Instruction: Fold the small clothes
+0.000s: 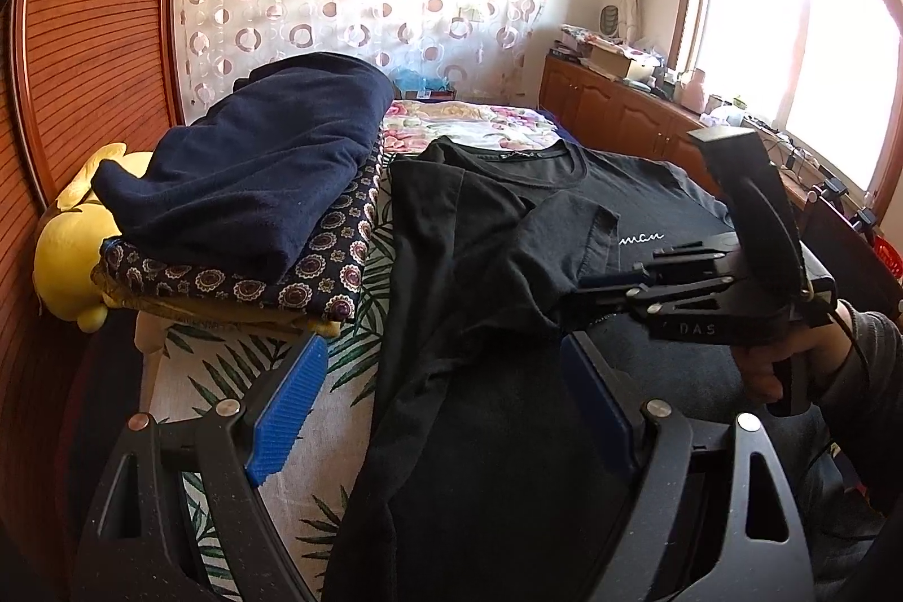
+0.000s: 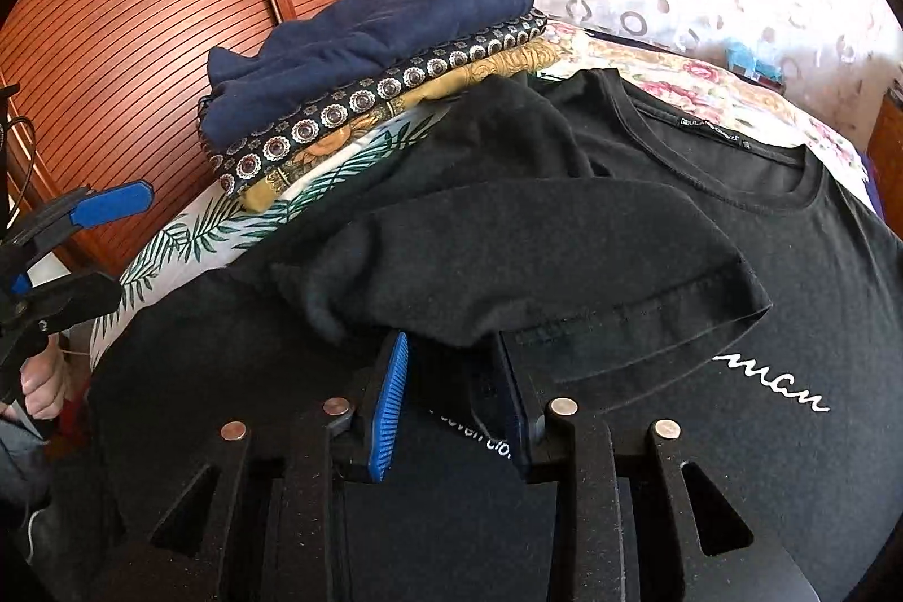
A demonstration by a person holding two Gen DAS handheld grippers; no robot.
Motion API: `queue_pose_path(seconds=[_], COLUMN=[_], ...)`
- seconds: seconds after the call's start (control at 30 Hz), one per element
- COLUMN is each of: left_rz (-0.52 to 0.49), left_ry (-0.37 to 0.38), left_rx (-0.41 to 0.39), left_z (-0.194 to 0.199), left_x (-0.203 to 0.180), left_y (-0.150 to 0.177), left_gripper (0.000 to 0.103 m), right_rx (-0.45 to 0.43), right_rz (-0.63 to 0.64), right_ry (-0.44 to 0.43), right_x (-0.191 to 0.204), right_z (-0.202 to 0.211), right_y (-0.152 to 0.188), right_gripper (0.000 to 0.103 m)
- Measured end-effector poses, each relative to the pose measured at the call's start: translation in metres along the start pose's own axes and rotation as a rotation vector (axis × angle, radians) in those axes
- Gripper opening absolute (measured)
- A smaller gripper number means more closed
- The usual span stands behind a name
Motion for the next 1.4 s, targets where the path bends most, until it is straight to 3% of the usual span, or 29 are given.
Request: queue_pose_path(seconds=[0.3, 0.47, 0.53, 0.6, 0.67, 0.77, 0.83, 0.87, 0.9, 1.2, 1.4], left_rz=[0.004, 0.012, 0.012, 0.009, 0.008, 0.014, 0.014, 0.014, 0.015, 0.018, 0.014], left_ry=[0.002, 0.004, 0.007, 0.007, 0.006, 0.007, 0.007, 0.007, 0.007, 0.004, 0.007], left_rx=[0.001, 0.004, 0.004, 0.007, 0.008, 0.006, 0.008, 0.008, 0.009, 0.012, 0.012], left_z=[0.0, -0.005, -0.003, -0.003, -0.003, -0.002, -0.002, -0.002, -0.002, -0.003, -0.004], left_x=[-0.002, -0.002, -0.003, -0.003, -0.003, -0.002, -0.002, -0.002, -0.001, 0.0, -0.003], left_y=[0.002, 0.002, 0.003, 0.003, 0.003, 0.004, 0.005, 0.005, 0.005, 0.006, 0.006], left_gripper=[0.085, 0.085, 0.085, 0.085, 0.085, 0.085, 0.085, 0.085, 0.085, 0.085, 0.085], right_rx=[-0.052, -0.066, -0.062, -0.055, -0.034, 0.0, -0.001, 0.005, 0.011, -0.063, -0.043], right_rz=[-0.004, 0.013, 0.015, 0.027, 0.025, 0.011, 0.012, 0.013, 0.018, 0.019, -0.008], right_ry=[-0.048, -0.034, -0.027, -0.019, 0.005, 0.028, 0.035, 0.027, 0.013, -0.036, -0.062], right_x=[0.006, 0.01, 0.011, 0.015, 0.015, 0.015, 0.016, 0.017, 0.019, 0.014, 0.01], right_z=[0.05, 0.055, 0.05, 0.043, 0.029, 0.011, 0.008, 0.007, 0.007, 0.052, 0.071], right_y=[0.024, 0.024, 0.018, 0.013, 0.007, 0.001, 0.001, 0.002, 0.004, 0.034, 0.062], right_gripper=[0.001, 0.001, 0.006, 0.027, 0.037, 0.037, 0.031, 0.01, 0.003, 0.001, 0.001])
Point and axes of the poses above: each gripper's, at about its wrist camera, not at the fingertips, and z roughly against the way its jaws point, x to its left, y to its underside, the point moved 1 cm from there along -z, roughly the way its jaws point, and after that the axes turned 5 degrees about -z, right-handed, at the moved point
